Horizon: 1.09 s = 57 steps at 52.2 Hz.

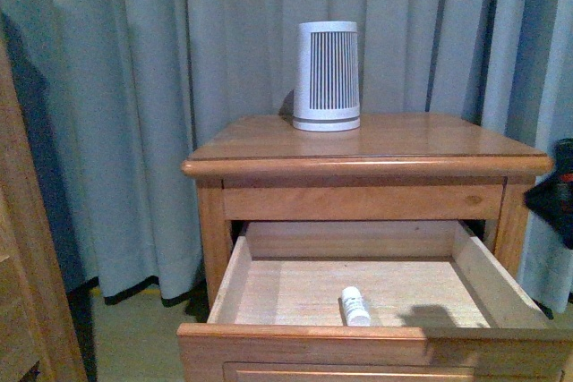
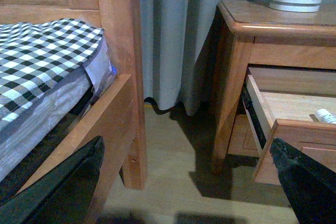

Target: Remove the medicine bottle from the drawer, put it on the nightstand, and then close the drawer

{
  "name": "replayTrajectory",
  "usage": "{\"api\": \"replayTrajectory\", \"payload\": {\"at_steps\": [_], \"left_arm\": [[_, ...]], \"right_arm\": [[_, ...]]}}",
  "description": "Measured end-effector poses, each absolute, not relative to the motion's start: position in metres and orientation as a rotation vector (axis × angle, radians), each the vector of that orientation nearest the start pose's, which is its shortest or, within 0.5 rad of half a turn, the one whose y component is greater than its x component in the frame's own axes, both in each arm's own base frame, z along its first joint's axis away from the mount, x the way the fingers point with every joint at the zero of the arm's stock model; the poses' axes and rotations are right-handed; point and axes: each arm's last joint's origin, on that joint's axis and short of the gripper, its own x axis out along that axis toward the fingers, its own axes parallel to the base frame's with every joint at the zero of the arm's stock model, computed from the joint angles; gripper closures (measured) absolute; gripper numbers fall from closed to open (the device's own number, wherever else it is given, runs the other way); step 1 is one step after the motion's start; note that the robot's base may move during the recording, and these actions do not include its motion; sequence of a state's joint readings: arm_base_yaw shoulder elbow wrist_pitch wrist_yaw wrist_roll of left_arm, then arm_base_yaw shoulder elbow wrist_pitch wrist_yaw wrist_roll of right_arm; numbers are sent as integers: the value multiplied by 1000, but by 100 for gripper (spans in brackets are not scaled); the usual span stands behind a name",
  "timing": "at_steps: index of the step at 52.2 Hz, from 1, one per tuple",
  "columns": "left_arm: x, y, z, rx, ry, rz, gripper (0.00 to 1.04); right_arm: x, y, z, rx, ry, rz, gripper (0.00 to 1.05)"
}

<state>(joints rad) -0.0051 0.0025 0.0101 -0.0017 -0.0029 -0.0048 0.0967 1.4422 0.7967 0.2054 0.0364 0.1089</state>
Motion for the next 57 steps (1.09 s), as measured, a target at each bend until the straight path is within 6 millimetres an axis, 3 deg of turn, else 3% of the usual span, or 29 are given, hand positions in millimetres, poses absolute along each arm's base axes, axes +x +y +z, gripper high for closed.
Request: {"api": "replayTrajectory", "payload": {"at_steps": [10, 20, 29, 42, 57], "left_arm": [[97, 0, 167, -5, -6, -2, 7], [97, 0, 167, -5, -6, -2, 7], [97, 0, 167, -5, -6, -2, 7], [97, 0, 167, -5, -6, -2, 7], [97, 0, 167, -5, -6, -2, 7]], "right_arm": [[374, 59, 197, 44, 562, 57, 7], [411, 92, 162, -2, 647, 83, 7], [435, 114, 134, -36, 688, 82, 7], [460, 129, 109, -42, 708, 65, 7], [472, 148, 88, -23, 748, 71, 7]]}}
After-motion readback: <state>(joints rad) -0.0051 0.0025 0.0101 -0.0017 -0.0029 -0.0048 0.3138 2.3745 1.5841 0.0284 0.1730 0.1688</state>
